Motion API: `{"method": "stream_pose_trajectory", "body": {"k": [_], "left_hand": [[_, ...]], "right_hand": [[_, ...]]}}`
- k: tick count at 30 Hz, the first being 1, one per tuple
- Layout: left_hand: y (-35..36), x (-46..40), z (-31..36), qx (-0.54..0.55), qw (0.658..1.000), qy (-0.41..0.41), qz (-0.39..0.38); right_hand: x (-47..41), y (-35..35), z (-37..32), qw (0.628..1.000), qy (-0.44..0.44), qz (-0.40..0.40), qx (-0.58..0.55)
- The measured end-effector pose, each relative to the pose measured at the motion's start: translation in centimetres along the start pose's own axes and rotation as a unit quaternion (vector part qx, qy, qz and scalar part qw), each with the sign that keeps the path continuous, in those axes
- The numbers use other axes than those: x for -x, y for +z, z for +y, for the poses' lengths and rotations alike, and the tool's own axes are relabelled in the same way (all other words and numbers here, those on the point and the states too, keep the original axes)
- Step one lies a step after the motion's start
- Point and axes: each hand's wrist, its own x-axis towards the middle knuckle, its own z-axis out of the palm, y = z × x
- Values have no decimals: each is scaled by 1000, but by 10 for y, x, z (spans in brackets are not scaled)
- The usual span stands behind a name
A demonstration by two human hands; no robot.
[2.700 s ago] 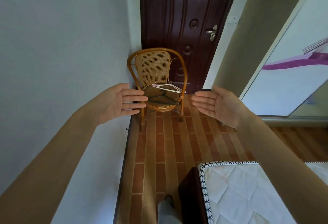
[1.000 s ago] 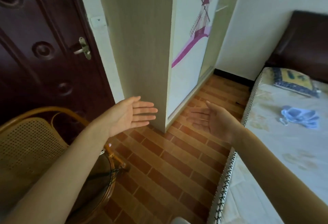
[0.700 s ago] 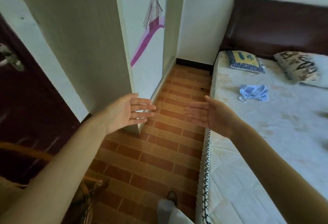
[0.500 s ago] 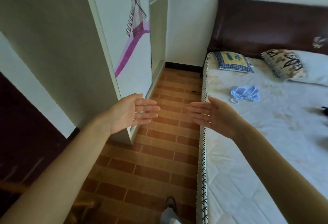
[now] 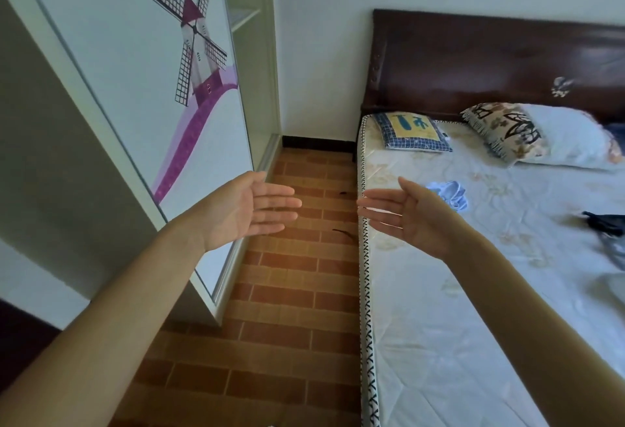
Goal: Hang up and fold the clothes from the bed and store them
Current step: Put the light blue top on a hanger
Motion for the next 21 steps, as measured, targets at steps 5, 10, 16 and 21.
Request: {"method": "stream_pose_trajectory", "body": {"k": [5,10,16,21], "left_hand": [[-7,-43,22,-8,1000,-1,-18],[-28,-94,42,-9,999,-13,-49],[-78,-166,94,-11,997,3,-74],[-124,-216,130,16,997,15,-74]], "right_hand": [[-29,-17,-21,1000,-5,23,3],[-70,-21,-39,999,-6,37,-3],[-154,4,-84,999,-18,40,-3],[-217,19,-120,998,-28,46,15]]}}
